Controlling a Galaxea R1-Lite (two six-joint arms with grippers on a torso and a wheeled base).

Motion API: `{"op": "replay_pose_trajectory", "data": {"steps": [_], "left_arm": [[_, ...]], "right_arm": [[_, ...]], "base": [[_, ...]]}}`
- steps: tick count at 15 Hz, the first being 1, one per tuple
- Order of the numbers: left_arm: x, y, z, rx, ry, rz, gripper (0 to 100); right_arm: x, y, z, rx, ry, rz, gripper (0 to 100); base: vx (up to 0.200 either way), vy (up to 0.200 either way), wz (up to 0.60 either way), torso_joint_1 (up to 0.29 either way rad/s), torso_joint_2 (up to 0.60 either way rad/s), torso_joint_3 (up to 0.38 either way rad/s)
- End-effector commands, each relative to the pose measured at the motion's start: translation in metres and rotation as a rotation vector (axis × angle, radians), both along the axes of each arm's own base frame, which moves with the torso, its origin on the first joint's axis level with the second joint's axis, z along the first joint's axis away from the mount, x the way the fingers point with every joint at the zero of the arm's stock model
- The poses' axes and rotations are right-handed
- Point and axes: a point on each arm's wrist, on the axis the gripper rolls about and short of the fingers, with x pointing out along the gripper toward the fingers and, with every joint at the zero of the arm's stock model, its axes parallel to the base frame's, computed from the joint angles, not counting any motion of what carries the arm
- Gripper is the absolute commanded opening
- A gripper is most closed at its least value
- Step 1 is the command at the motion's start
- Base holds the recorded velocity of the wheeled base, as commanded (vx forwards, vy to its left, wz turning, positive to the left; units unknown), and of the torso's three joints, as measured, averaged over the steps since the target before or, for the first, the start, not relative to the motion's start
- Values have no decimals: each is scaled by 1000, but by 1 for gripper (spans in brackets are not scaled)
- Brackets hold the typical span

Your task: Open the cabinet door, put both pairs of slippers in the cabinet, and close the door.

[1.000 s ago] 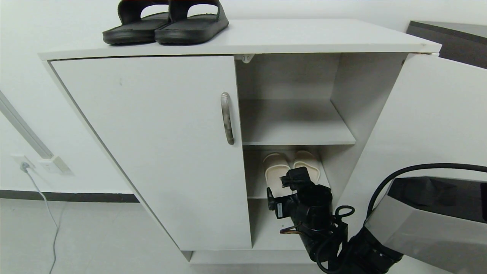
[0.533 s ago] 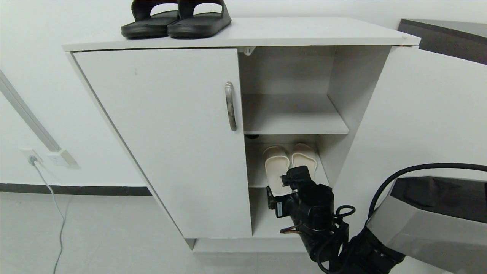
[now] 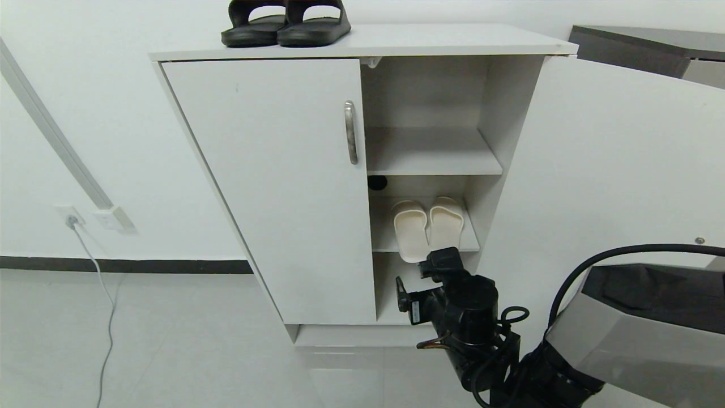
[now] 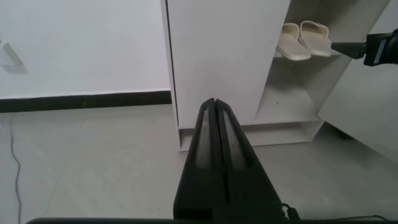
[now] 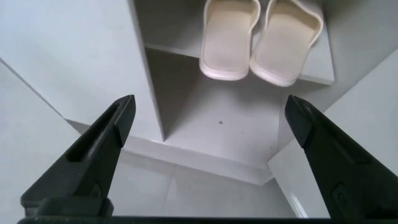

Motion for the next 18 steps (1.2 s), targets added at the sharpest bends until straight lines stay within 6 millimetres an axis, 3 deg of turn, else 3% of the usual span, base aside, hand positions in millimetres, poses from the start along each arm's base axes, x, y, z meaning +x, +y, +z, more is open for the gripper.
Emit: {"op": "replay_pose_trajectory", "data": {"steps": [1, 11, 18], "left_arm": [[0, 0, 0, -1, 2, 0, 0], [0, 0, 0, -1, 2, -1, 0], [0, 0, 0, -4, 2, 0, 0]], "right_arm": [[0, 0, -2, -3, 3, -1, 100], [-1, -1, -3, -10, 7, 2, 100], [-2, -2, -5, -16, 13, -1, 100]], "base": [[0, 0, 0, 0, 0, 0], [0, 0, 0, 1, 0, 6], [0, 0, 0, 1, 4, 166]]}}
